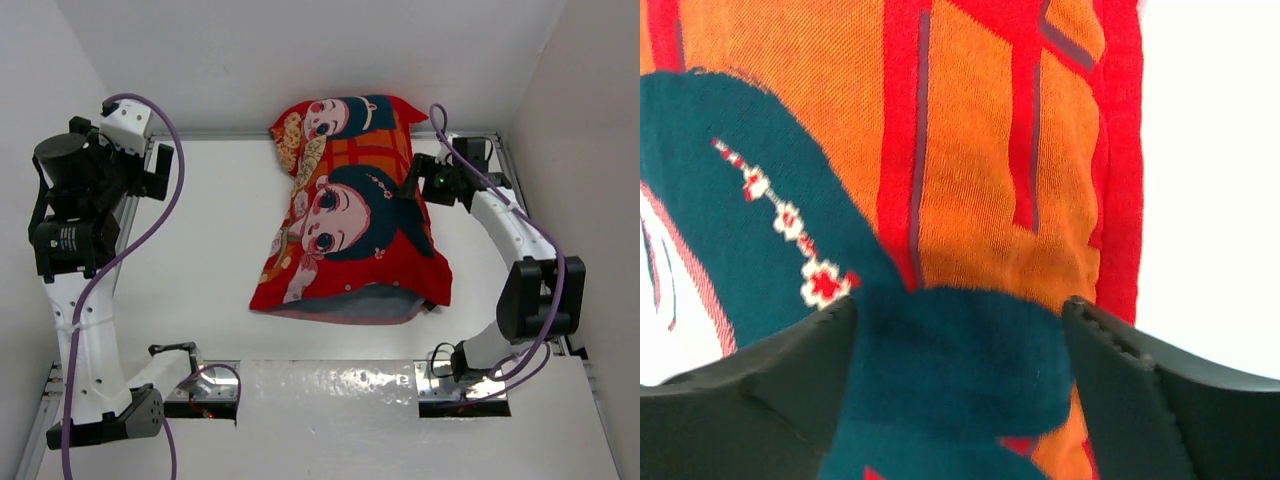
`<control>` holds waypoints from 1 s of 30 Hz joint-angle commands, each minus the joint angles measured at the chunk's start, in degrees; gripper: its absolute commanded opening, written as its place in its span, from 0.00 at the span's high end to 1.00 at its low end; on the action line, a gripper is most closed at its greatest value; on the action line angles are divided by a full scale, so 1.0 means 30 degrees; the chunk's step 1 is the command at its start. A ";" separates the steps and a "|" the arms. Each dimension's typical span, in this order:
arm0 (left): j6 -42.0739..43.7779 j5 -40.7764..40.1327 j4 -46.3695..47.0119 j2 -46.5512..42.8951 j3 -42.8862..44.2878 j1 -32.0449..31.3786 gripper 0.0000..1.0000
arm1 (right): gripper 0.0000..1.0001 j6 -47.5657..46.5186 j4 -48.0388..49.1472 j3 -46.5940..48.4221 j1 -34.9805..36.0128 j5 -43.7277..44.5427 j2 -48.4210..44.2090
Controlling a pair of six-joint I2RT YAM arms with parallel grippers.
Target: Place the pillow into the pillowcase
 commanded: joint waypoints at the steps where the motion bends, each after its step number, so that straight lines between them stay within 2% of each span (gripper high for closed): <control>1: 0.0068 -0.0077 0.0725 -0.0238 -0.0049 0.0189 0.00 | 0.17 -0.1136 -0.0815 0.0310 0.0031 0.0468 -0.1205; 4: 0.0127 -0.0253 0.0696 -0.0267 -0.0049 0.0189 0.00 | 0.02 -0.0784 -0.0639 -0.0041 0.0060 0.0613 -0.2230; 5: 0.0069 -0.0254 0.0725 -0.0296 -0.0078 0.0189 0.00 | 0.01 -0.0696 -0.0610 -0.0245 0.0031 0.0875 -0.2871; 11: -0.1012 -0.0312 0.0813 -0.0150 -0.1160 0.0189 0.00 | 0.01 -0.0900 -0.0752 -0.0862 0.0031 0.2019 -0.4750; 16: -0.1601 -0.0459 0.0784 -0.0355 -0.3035 0.0189 0.00 | 0.01 -0.0346 -0.0933 -0.1739 0.0031 0.1085 -0.5220; 19: -0.1952 -0.0430 0.0929 -0.0560 -0.3943 0.0160 0.00 | 0.01 0.0416 -0.0230 -0.3491 0.0089 -0.0058 -0.5835; 30: -0.2861 -0.0253 0.1457 -0.0649 -0.7457 0.0189 0.00 | 0.01 0.0712 -0.0315 -0.6281 0.0060 -0.0560 -0.8003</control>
